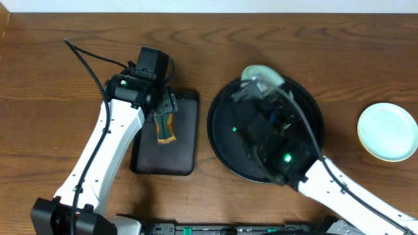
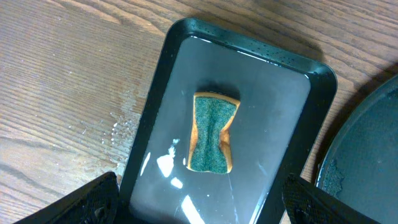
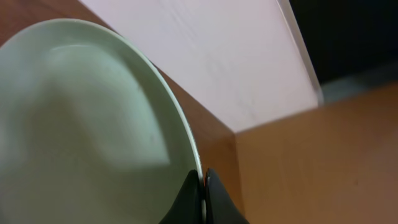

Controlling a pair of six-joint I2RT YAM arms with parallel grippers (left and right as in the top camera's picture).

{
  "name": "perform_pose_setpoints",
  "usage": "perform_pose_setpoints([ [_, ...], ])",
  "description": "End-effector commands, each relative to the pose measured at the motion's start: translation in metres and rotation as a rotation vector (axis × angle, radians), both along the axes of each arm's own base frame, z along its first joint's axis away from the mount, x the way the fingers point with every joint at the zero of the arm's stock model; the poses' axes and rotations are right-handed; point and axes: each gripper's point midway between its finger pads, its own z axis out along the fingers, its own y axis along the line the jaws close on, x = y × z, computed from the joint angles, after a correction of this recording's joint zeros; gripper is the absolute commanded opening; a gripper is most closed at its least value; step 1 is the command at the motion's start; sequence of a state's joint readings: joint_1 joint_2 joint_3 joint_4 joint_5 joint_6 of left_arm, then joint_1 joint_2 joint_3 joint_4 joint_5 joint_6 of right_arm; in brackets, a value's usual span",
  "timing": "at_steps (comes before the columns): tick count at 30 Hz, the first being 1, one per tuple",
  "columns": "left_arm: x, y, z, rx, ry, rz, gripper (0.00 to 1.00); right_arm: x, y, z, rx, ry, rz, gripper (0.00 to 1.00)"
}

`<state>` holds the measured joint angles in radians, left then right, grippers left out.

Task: Clean dirty plates on tray and stack at the side
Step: 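Lift the mint-green plate with the right gripper and carry it right, then place the plate onto the stack right of the tray, right gripper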

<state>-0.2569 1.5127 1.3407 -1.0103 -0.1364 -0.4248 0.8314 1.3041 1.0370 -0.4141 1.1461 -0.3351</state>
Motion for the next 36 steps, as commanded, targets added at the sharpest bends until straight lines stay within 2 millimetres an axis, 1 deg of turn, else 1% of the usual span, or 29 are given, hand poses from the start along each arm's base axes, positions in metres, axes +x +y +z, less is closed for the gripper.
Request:
perform_pose_setpoints([
  [1,0.004,0.001,0.005,-0.002,-0.014,0.007,0.85,0.012,-0.023,-0.006,0.155,0.001,-0.065,0.01],
  [3,0.004,0.001,0.005,-0.002,-0.014,0.007,0.85,0.014,-0.040,-0.012,0.216,-0.003,-0.132,0.01],
  [4,0.004,0.001,0.005,-0.002,-0.014,0.007,0.85,0.015,-0.052,-0.017,0.294,-0.023,-0.192,0.01],
  [5,0.004,0.001,0.005,-0.002,-0.014,0.007,0.85,0.016,-0.057,-0.024,0.351,-0.012,-0.214,0.01],
  [8,0.004,0.001,0.005,-0.002,-0.014,0.007,0.85,0.019,-0.064,-0.047,0.540,0.077,-0.231,0.01],
  [10,0.004,0.001,0.005,-0.002,-0.014,0.007,0.85,0.021,-0.071,-0.058,0.667,0.127,-0.249,0.01],
  [14,0.004,0.001,0.005,-0.002,-0.014,0.007,0.85,0.025,-0.093,-0.069,0.931,0.205,-0.277,0.01],
  [16,0.004,0.001,0.005,-0.002,-0.014,0.007,0.85,0.027,-0.112,-0.071,1.081,0.223,-0.302,0.01],
  [18,0.004,0.001,0.005,-0.002,-0.014,0.007,0.85,0.027,-0.135,-0.072,1.212,0.212,-0.350,0.01],
  [19,0.004,0.001,0.005,-0.002,-0.014,0.007,0.85,0.027,-0.150,-0.072,1.285,0.197,-0.383,0.01],
  [21,0.004,0.001,0.005,-0.002,-0.014,0.007,0.85,0.022,-0.189,-0.073,1.398,0.134,-0.481,0.01],
  [22,0.004,0.001,0.005,-0.002,-0.014,0.007,0.85,0.019,-0.208,-0.075,1.419,0.095,-0.540,0.01],
  [24,0.004,0.001,0.005,-0.002,-0.014,0.007,0.85,0.007,-0.255,-0.082,1.436,-0.002,-0.689,0.01],
  [26,0.004,0.001,0.005,-0.002,-0.014,0.007,0.85,-0.007,-0.292,-0.093,1.427,-0.069,-0.823,0.01],
  [28,0.004,0.001,0.005,-0.002,-0.014,0.007,0.85,-0.024,-0.326,-0.108,1.412,-0.114,-0.959,0.01],
  [31,0.004,0.001,0.005,-0.002,-0.014,0.007,0.85,-0.045,-0.358,-0.133,1.390,-0.123,-1.108,0.01],
  [33,0.004,0.001,0.005,-0.002,-0.014,0.007,0.85,-0.056,-0.371,-0.152,1.385,-0.105,-1.188,0.01],
  [36,0.004,0.001,0.005,-0.002,-0.014,0.007,0.85,-0.071,-0.384,-0.180,1.401,-0.065,-1.286,0.01],
])
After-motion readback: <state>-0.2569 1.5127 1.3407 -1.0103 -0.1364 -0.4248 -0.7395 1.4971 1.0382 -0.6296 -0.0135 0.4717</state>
